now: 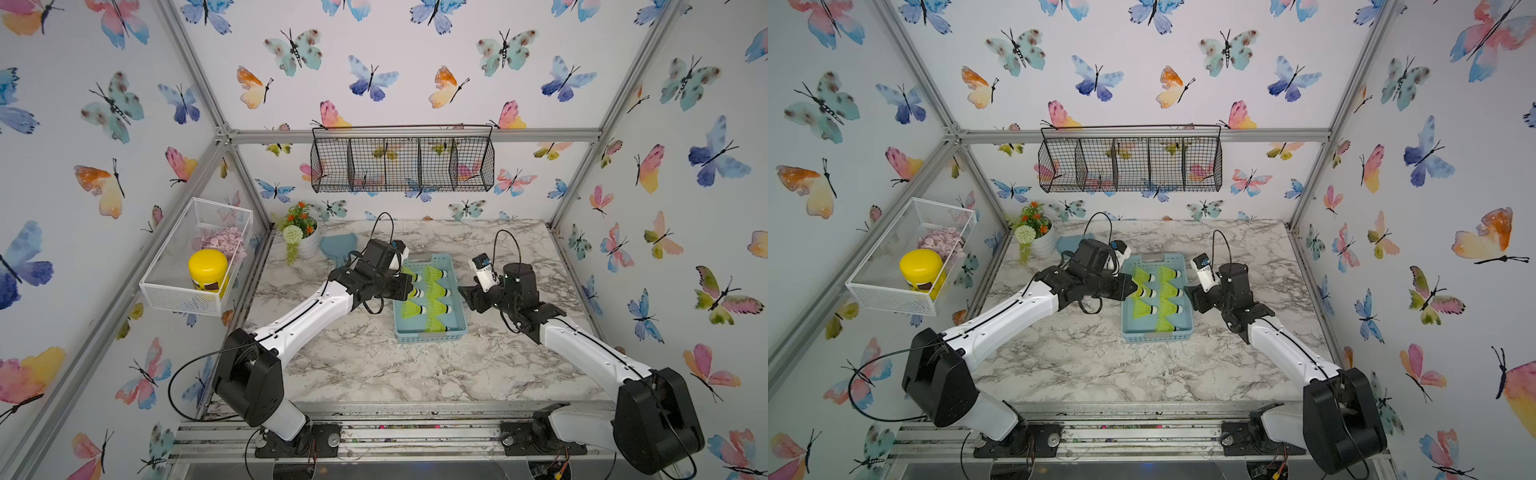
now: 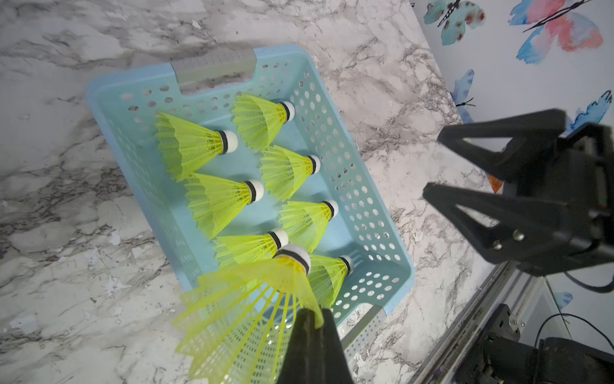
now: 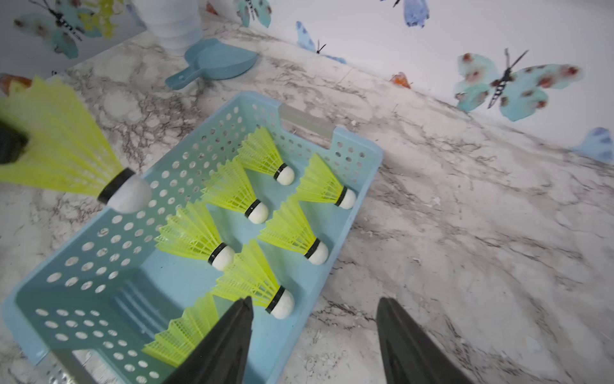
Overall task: Put the shuttlecocks into the storage box
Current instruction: Place the shuttlecock in the storage box.
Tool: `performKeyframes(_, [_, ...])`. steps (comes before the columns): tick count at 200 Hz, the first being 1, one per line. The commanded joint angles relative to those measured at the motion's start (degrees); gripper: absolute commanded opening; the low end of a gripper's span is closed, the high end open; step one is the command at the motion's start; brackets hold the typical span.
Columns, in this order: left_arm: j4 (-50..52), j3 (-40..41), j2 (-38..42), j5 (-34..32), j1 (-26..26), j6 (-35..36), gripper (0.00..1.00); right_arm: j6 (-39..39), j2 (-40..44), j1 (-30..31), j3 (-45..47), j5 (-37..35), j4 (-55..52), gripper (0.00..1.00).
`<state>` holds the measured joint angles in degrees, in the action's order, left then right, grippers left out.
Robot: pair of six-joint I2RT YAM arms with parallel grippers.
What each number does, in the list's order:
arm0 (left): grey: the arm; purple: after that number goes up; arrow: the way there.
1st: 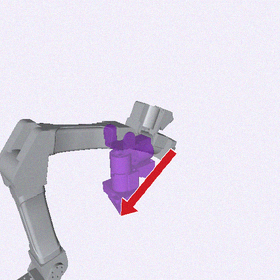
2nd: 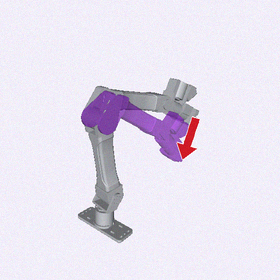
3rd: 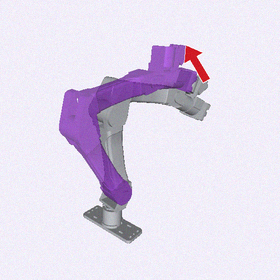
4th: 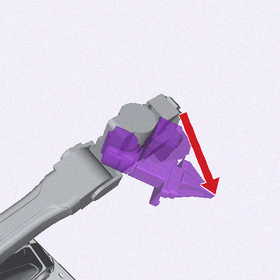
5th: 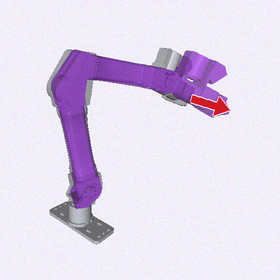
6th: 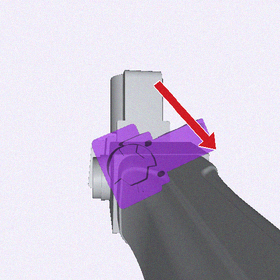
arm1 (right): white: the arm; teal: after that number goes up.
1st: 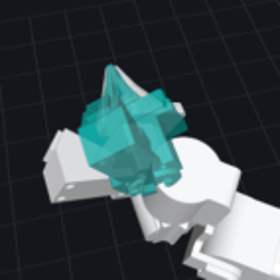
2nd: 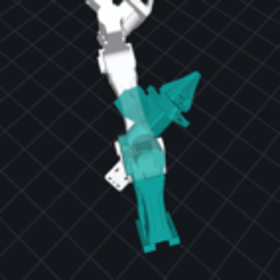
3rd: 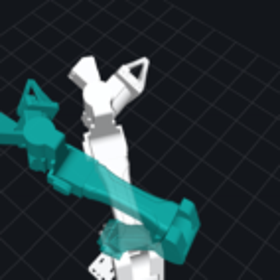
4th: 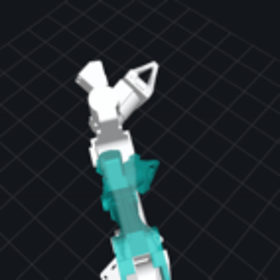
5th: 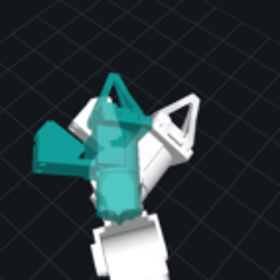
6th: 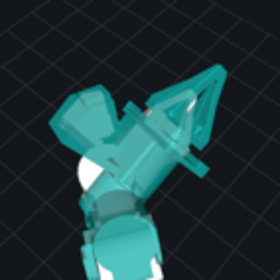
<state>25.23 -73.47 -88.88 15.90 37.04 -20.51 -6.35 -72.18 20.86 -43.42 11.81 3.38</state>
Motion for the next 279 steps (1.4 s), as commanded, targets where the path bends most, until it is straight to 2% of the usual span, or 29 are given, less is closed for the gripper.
performKeyframes(1, [2.13, 0.33, -0.52, 3.43, 1.25, -1.62, 0.0, 2.45, 1.88, -0.38, 0.44, -3.59, 1.78, 0.67])
performKeyframes(117, [-0.08, 4.69, -3.55, 1.11, 6.36, -5.83, 0.0, 3.62, 2.28, -0.56, 1.49, -1.8, 2.19, 0.67])
performKeyframes(198, [-1.83, 5.18, -7.65, -0.03, 7.51, -6.72, 0.0, 3.8, 2.73, -0.56, 2.02, -1.01, 2.52, 0.67])
performKeyframes(279, [-4.98, 7.64, -8.16, 0.42, 7.77, -8.69, 0.0, 3.89, 2.47, -0.56, 2.37, -0.57, 2.42, 0.67])
